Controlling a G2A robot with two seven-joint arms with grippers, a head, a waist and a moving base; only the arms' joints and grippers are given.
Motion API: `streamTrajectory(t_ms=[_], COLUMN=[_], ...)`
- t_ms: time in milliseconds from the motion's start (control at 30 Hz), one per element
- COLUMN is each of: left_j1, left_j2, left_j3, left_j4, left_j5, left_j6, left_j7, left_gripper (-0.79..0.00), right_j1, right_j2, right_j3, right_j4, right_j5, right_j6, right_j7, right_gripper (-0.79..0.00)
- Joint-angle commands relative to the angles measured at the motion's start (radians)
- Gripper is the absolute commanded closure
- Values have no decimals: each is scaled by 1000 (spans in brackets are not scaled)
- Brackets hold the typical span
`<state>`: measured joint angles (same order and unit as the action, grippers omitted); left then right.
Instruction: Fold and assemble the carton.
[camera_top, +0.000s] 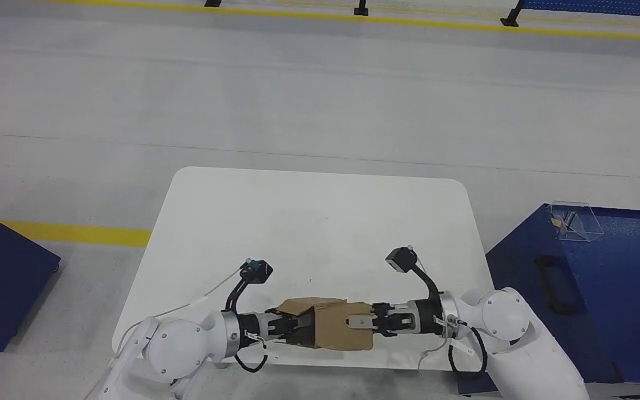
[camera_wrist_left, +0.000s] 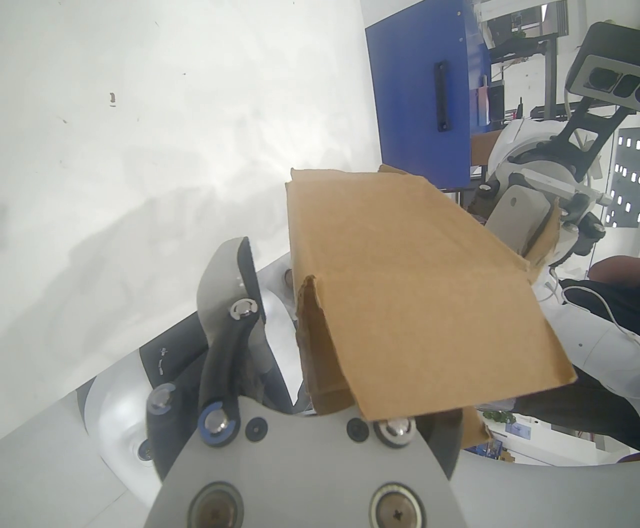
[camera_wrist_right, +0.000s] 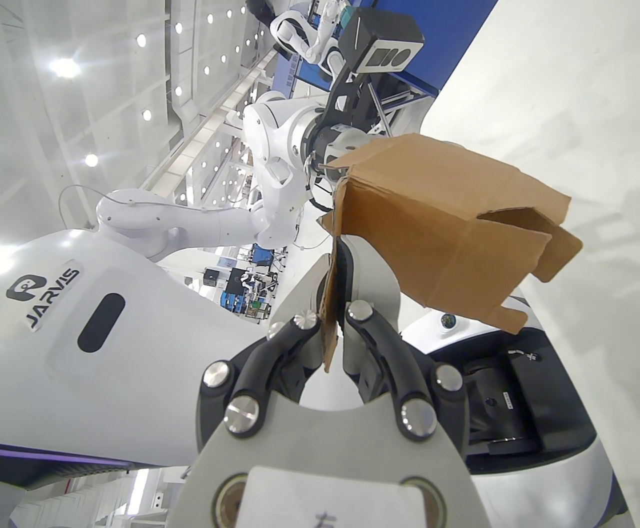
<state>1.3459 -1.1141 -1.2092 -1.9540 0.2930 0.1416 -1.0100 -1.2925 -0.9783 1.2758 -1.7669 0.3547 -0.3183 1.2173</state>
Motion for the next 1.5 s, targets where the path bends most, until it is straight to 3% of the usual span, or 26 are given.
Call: streamTrajectory(t_ms=[0,33,167,200,233,267,533,633,767,867,1133,1233,1333,1467], left_j1=[0,0,-1,1,-2,-2,-1,-10,-34,-59,-56,-58,-115,-184], left_j2=[1,1,3,3,3,3,6,3,-8,-16,-16,-26,-42,-62], left_j3=[3,4,9,12,11,11,14,26,22,11,13,24,11,58], left_j4=[0,0,3,6,1,1,8,35,81,107,110,148,257,406], left_j5=[2,4,5,-3,-3,-3,39,23,-126,-267,-269,-456,-733,-924], left_j6=[2,3,8,18,18,18,2,38,94,138,140,198,246,291], left_j7=[4,6,14,8,11,11,30,52,77,76,79,30,-45,-85], left_gripper=[-43,0,0,0,0,0,0,0,0,0,0,0,0,0], right_j1=[0,0,0,0,-1,-1,-4,-18,-55,-99,-104,-125,-153,-174], right_j2=[0,1,2,2,3,3,3,7,15,16,17,18,19,22], right_j3=[-2,-3,-8,-10,-11,-11,-9,21,86,138,145,160,188,239], right_j4=[-1,-2,-4,-3,-3,-1,-2,-9,-25,-32,-42,-82,-112,-118], right_j5=[-1,-2,-6,-14,-23,-26,-27,-21,31,166,167,79,85,111], right_j6=[0,0,0,4,13,21,24,23,5,21,14,-9,2,11], right_j7=[-1,-1,-1,1,2,-2,-19,-49,-72,-110,-102,-177,-225,-253], right_gripper=[0,0,0,-157,-723,-785,-785,-785,-785,-785,-785,-785,-785,-785])
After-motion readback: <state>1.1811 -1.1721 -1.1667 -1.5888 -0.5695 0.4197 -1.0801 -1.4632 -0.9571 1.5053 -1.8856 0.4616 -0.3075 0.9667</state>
